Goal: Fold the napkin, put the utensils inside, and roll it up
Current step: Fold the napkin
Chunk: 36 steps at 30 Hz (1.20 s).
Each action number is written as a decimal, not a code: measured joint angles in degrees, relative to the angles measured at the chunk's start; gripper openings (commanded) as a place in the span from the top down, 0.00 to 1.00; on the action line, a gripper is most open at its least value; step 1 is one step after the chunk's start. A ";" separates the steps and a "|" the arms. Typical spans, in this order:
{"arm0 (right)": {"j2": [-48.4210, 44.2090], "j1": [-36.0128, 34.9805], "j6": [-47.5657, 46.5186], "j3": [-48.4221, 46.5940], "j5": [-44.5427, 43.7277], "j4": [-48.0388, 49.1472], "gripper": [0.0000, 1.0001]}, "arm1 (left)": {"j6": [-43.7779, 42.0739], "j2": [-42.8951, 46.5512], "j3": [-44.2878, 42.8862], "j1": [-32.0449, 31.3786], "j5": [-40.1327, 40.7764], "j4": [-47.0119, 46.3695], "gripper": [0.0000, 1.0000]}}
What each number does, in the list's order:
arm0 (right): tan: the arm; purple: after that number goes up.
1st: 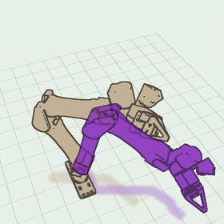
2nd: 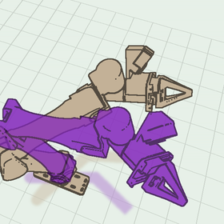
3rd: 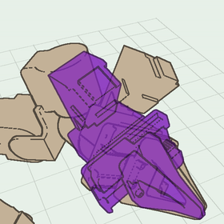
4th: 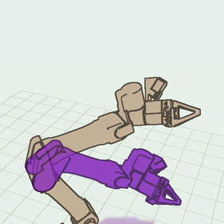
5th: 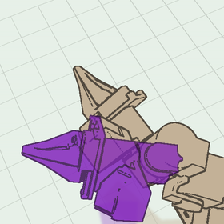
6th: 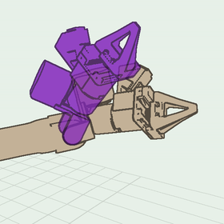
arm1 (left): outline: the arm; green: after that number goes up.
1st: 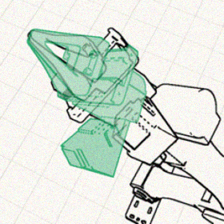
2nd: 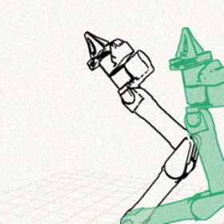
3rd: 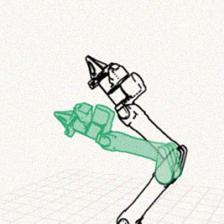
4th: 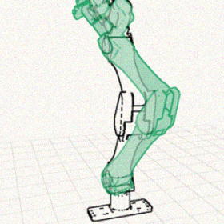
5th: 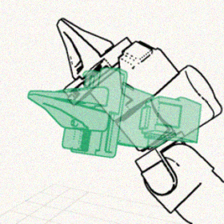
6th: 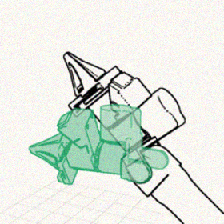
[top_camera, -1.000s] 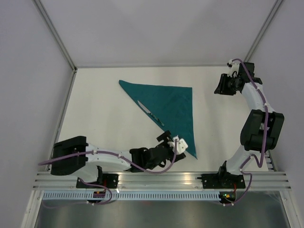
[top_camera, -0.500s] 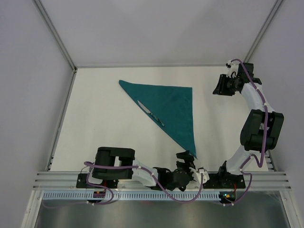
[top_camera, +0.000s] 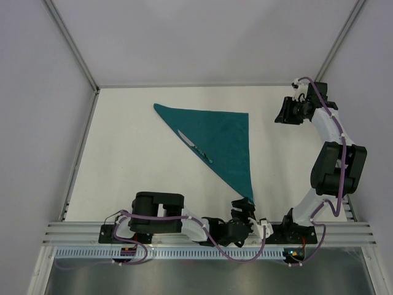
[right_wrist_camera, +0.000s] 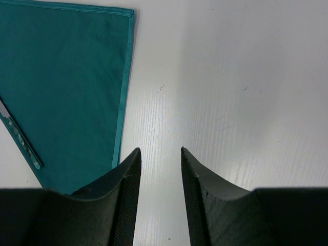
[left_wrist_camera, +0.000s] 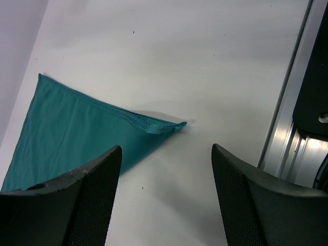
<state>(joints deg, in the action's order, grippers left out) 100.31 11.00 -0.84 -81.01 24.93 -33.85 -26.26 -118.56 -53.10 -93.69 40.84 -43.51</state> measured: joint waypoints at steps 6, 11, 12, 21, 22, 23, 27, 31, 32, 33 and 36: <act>-0.02 0.00 0.00 0.00 0.28 0.00 0.58 | 0.02 -0.61 -0.33 1.14 -0.50 -0.09 0.34; -0.04 0.00 0.00 0.00 0.31 0.00 0.58 | 0.04 -1.03 -0.74 2.10 -1.14 0.13 0.49; -0.04 0.00 0.00 0.00 0.31 0.00 0.59 | 0.04 -1.14 -0.76 2.32 -1.38 0.13 0.53; -0.11 0.00 0.02 0.00 0.31 0.02 0.59 | 0.09 -1.95 -1.57 2.95 -2.56 1.03 0.78; -0.11 0.00 0.02 0.00 0.31 0.04 0.59 | 0.09 -1.95 -1.66 3.06 -2.78 1.07 0.81; -0.11 0.00 0.02 0.00 0.31 0.04 0.59 | 0.09 -1.95 -1.70 3.26 -3.02 1.11 0.86; -0.11 0.00 0.04 0.00 0.31 0.04 0.59 | 0.15 -1.92 -1.73 3.93 -3.78 1.27 0.98; -0.11 0.00 0.04 0.00 0.31 0.04 0.59 | 0.17 -1.92 -1.73 4.63 -4.50 1.46 0.98; -0.11 0.00 0.07 0.00 0.31 0.04 0.59 | 0.17 -1.92 -1.73 4.74 -4.87 1.51 0.98; -0.11 0.00 0.07 0.00 0.31 0.04 0.59 | 0.20 -1.90 -1.73 4.92 -5.09 1.64 0.98; -0.11 0.00 0.07 0.00 0.31 0.04 0.59 | 0.22 -1.64 -1.73 5.22 -5.44 2.29 0.98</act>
<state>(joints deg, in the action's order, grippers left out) 100.20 11.00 -0.78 -81.01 25.23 -33.80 -26.04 -120.20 -54.83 -88.47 35.40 -41.21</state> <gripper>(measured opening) 0.414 0.025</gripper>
